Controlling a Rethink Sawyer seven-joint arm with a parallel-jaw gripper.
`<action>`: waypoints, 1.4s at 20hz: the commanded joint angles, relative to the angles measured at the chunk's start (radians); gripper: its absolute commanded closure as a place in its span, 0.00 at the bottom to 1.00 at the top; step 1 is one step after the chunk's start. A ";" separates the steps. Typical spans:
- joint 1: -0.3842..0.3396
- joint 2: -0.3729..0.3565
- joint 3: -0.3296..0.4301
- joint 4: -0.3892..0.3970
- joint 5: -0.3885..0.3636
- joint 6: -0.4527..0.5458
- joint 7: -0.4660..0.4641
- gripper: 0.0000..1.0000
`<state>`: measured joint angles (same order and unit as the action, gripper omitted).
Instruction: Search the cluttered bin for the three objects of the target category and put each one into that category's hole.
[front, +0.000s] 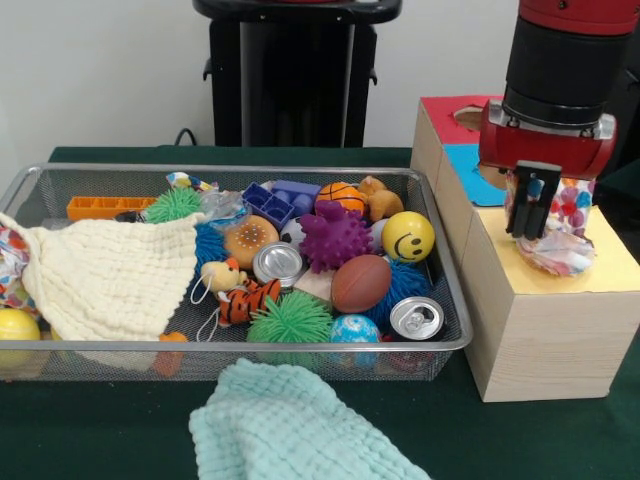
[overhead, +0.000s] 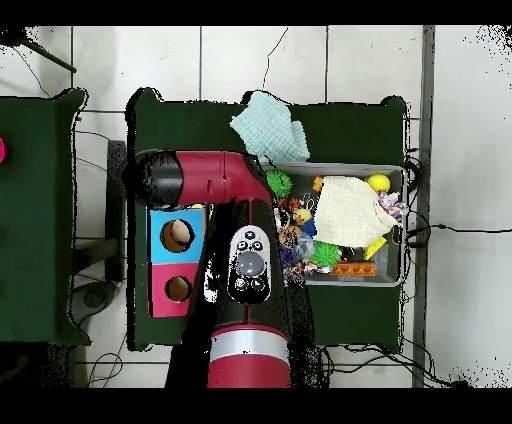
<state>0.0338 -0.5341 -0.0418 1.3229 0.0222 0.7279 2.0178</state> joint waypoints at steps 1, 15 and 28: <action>-0.015 0.048 0.080 0.124 -0.028 -0.057 0.041 1.00; -0.050 0.144 0.134 0.049 -0.032 -0.092 0.005 1.00; -0.028 0.301 0.119 -0.132 -0.073 -0.149 0.003 1.00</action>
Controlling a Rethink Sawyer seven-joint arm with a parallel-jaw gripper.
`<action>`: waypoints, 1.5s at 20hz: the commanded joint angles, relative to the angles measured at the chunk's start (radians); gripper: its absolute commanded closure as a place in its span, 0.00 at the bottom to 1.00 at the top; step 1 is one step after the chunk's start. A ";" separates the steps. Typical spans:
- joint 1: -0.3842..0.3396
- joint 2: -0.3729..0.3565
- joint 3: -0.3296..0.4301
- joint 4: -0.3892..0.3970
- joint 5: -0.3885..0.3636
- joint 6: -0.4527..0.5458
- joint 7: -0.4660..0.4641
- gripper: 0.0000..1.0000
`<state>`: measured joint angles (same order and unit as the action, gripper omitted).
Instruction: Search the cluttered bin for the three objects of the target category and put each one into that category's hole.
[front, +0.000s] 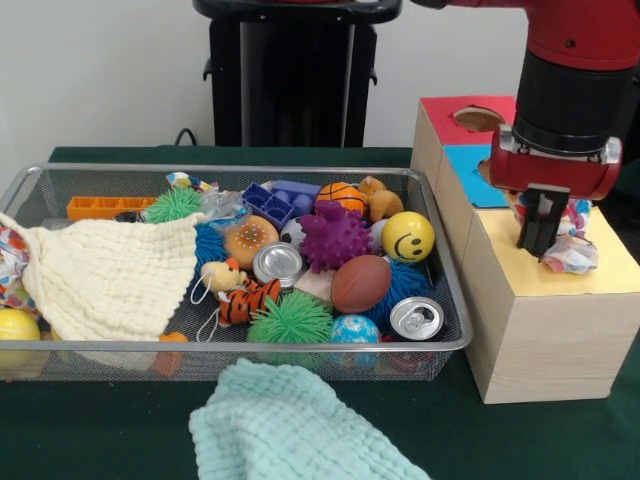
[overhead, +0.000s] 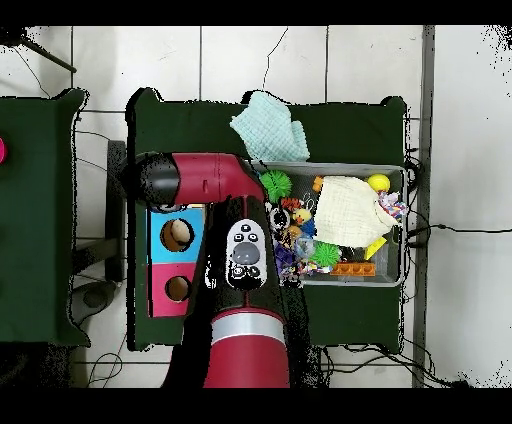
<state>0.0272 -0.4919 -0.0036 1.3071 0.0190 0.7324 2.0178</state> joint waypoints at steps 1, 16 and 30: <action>-0.024 0.277 0.082 -0.131 -0.075 -0.167 -0.001 1.00; 0.047 0.282 0.015 -0.151 -0.049 -0.125 0.125 1.00; 0.022 0.336 0.037 -0.182 -0.001 -0.116 0.088 1.00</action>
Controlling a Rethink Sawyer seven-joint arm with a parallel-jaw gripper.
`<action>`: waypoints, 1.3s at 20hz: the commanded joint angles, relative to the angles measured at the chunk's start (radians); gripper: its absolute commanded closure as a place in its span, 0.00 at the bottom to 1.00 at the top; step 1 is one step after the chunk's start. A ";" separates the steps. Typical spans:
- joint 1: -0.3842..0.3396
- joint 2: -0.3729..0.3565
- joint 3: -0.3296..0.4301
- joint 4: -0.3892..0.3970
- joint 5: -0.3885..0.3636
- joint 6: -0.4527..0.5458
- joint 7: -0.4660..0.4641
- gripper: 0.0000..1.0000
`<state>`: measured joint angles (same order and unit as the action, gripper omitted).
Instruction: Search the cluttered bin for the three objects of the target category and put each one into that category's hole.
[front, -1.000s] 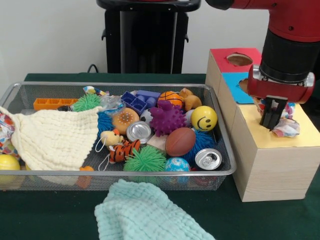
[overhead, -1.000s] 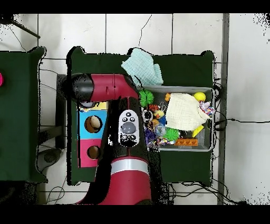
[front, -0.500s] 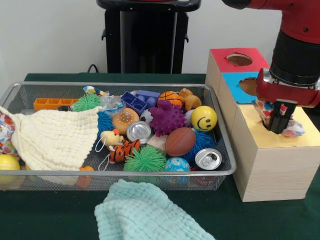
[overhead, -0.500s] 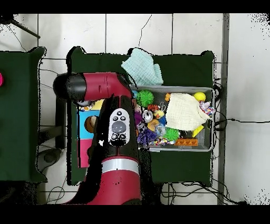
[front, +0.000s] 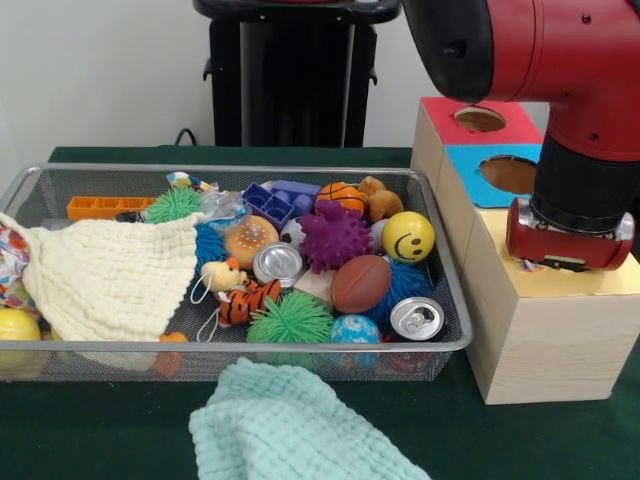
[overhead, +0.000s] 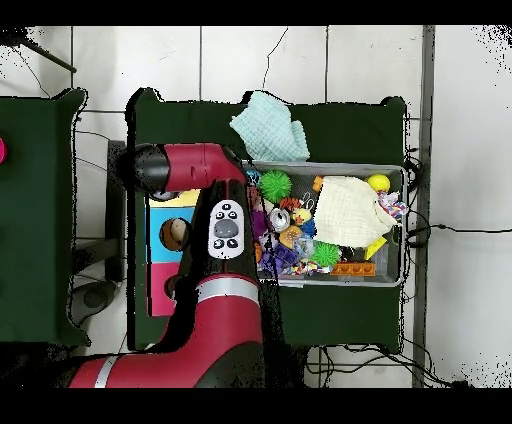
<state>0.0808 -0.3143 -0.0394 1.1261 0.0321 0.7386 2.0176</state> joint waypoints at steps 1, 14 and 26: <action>-0.035 0.163 0.075 -0.012 -0.017 -0.116 0.079 1.00; -0.084 0.106 0.089 -0.017 -0.061 -0.080 0.009 1.00; -0.083 -0.251 0.038 0.188 -0.022 0.101 0.041 1.00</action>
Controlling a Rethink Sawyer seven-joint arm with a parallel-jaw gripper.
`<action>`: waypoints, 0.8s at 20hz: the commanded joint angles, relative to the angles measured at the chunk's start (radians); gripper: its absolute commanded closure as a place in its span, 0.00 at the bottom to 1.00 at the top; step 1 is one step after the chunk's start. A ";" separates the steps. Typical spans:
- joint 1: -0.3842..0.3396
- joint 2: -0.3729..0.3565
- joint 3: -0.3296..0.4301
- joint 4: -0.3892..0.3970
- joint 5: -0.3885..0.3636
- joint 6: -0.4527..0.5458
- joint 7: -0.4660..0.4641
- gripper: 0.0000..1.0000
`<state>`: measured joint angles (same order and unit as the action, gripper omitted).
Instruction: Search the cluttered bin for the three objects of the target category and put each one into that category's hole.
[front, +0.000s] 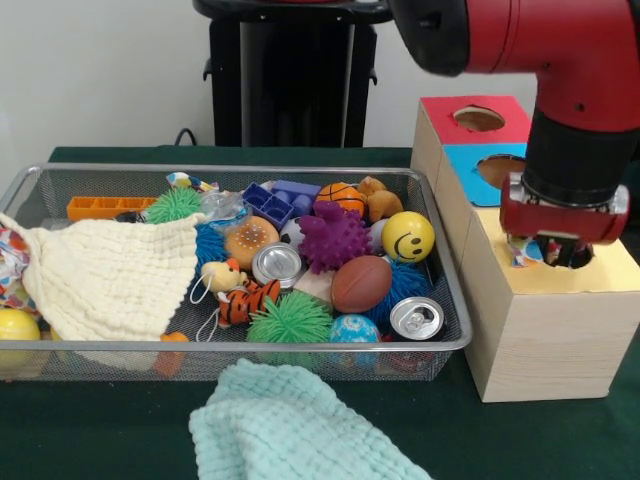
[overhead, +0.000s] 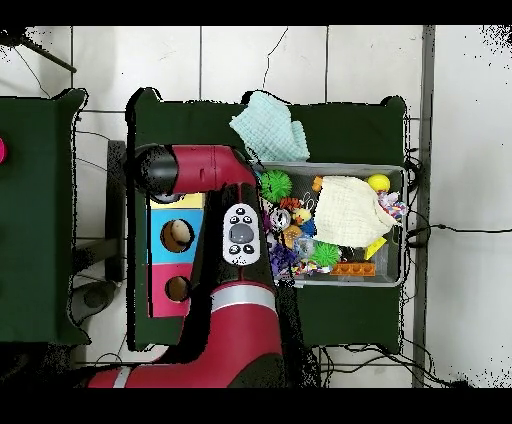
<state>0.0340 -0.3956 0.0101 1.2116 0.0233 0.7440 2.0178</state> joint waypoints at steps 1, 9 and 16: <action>-0.031 -0.174 -0.018 0.094 -0.019 0.114 0.039 1.00; -0.002 -0.186 -0.036 0.063 -0.030 0.179 0.086 1.00; 0.018 -0.156 -0.040 0.071 -0.033 0.122 0.117 1.00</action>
<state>0.0432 -0.5802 -0.0285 1.2383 0.0178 0.8123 2.0178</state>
